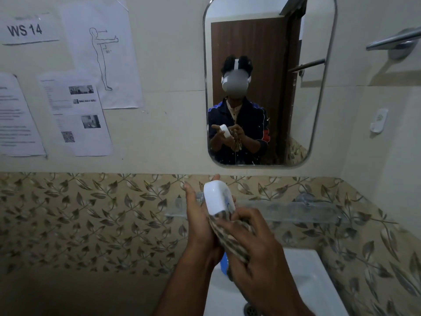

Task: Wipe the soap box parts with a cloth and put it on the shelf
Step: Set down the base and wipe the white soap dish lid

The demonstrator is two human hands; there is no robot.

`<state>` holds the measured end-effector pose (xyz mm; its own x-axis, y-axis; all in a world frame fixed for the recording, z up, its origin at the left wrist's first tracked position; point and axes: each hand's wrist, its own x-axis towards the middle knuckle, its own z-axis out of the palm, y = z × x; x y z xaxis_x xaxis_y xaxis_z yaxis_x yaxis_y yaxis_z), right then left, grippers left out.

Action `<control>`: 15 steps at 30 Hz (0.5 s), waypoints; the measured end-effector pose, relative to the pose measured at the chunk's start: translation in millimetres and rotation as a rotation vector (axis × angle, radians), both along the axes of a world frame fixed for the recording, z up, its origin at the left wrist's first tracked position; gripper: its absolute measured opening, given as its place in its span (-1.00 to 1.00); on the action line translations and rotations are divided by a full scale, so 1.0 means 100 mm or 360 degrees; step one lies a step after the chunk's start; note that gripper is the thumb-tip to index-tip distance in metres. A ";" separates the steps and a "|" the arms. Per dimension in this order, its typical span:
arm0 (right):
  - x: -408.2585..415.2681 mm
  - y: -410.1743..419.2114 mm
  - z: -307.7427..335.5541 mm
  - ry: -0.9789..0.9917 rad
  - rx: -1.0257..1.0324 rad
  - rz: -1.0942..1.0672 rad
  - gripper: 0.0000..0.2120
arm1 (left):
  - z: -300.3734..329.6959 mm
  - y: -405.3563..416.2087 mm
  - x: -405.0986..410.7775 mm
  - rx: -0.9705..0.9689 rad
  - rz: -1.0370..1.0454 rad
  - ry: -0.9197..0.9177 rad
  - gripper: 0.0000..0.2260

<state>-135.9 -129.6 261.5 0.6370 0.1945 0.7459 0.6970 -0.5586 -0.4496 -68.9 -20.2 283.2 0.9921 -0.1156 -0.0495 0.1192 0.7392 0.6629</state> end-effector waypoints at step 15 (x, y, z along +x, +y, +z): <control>0.31 -0.03 0.43 -0.0054 0.0045 -0.0140 -0.60 | 0.16 -0.21 -0.15 -0.0025 -0.0013 -0.0183 -0.37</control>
<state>-105.2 -132.4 304.5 0.6250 0.1176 0.7717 0.6610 -0.6057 -0.4429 -84.1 -41.3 298.8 0.9901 -0.1235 0.0662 0.0493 0.7491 0.6607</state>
